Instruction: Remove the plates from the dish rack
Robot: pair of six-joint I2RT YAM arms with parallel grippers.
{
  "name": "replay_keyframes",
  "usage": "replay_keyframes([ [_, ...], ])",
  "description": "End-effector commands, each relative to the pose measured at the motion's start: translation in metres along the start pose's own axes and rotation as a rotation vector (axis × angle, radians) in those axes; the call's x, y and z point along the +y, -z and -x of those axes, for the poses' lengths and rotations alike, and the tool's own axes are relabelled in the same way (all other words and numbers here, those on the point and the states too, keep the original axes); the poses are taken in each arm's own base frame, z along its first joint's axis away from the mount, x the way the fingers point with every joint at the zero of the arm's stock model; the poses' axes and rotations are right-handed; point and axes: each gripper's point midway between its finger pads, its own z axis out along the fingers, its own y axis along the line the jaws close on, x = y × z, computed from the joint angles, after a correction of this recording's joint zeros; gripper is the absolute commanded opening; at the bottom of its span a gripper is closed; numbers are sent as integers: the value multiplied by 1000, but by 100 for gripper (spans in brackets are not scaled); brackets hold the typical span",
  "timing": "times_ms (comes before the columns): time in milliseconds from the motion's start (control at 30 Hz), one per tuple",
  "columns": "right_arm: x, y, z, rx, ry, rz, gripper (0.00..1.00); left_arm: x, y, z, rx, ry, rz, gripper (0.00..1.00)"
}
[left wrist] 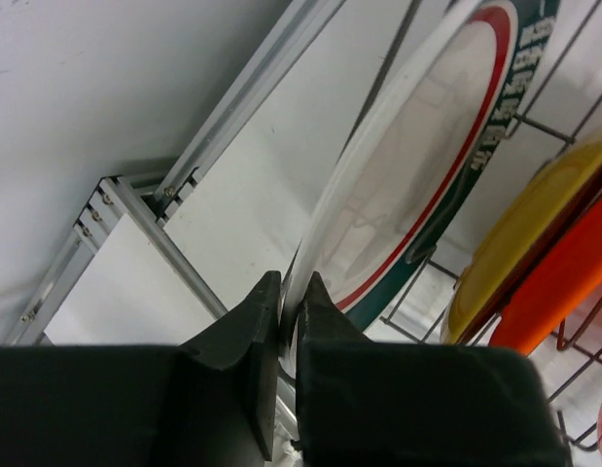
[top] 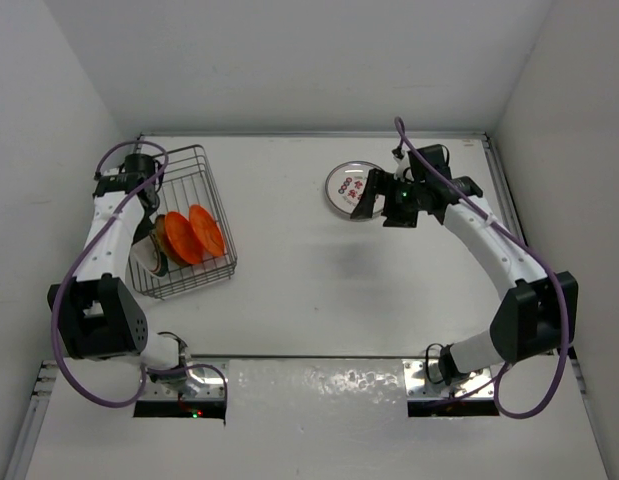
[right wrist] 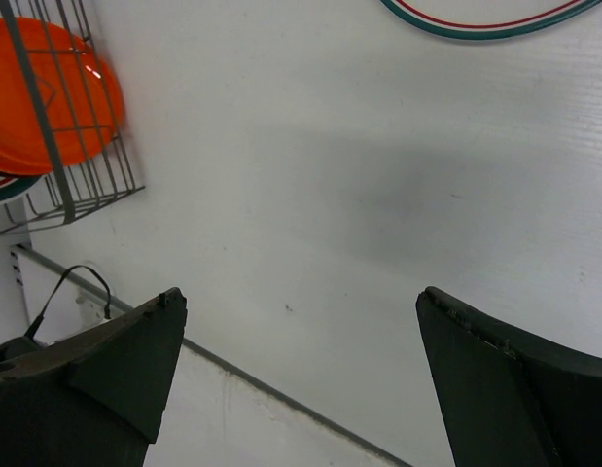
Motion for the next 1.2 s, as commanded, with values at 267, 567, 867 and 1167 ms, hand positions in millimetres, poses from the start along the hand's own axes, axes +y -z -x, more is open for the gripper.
replay_keyframes([
  [267,23,12,12,-53,-2,82,99,29,33,43,-120,85,56,0],
  [567,31,9,20,-55,-59,101,99,33,70,88,-215,140,-32,0],
  [867,108,11,48,-147,-64,553,99,55,128,145,-391,358,-119,0],
  [1167,178,6,81,-196,-9,647,99,-102,204,117,-239,192,-1117,0],
])
